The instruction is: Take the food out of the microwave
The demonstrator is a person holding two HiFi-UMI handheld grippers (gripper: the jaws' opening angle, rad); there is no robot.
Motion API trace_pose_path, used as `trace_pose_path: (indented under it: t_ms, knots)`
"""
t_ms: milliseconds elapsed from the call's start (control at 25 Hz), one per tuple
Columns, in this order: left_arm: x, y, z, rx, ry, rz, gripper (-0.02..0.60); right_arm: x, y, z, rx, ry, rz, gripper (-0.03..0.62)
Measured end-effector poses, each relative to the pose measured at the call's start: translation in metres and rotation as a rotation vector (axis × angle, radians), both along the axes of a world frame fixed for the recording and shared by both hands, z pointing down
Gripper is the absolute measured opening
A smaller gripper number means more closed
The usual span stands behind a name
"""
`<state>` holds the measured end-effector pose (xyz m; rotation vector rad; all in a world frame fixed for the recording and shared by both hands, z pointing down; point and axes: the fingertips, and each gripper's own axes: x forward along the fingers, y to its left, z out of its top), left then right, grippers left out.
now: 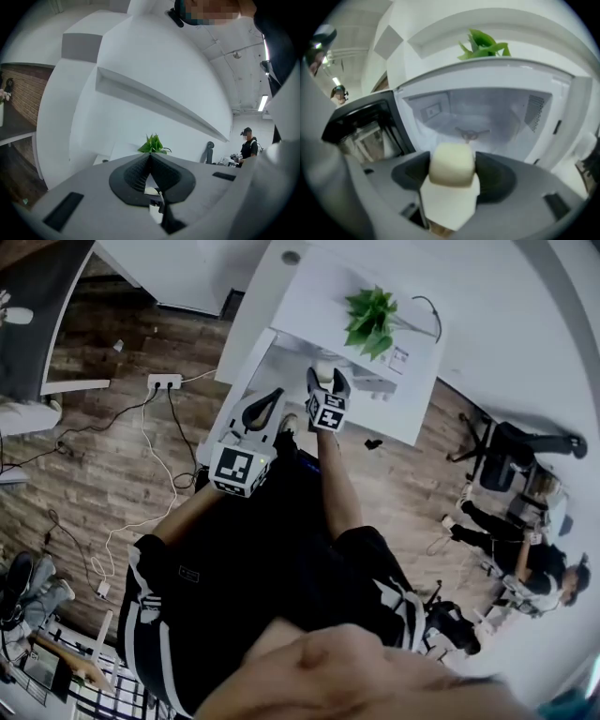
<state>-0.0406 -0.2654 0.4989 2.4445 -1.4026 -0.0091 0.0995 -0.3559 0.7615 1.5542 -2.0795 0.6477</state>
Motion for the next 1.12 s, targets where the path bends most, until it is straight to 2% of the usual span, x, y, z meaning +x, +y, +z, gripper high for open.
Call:
trace_pose_path:
  t_ms: [200,480,720,1120]
  knots:
    - [-0.001,0.009,-0.001,-0.003,0.021,0.098,0.032,0.000,0.030,-0.025,0.008,-0.024,0.082,0.302]
    - [0.007,0.016,0.001,0.004,0.024,0.188,0.032,0.007,0.052,-0.069,0.083,-0.067,0.152,0.302]
    - [0.019,0.014,0.002,0.008,-0.001,0.171,0.032,0.015,0.058,-0.104,0.142,-0.111,0.136,0.302]
    - [0.037,0.015,0.002,0.003,-0.022,0.080,0.032,0.036,0.070,-0.139,0.199,-0.159,0.066,0.302]
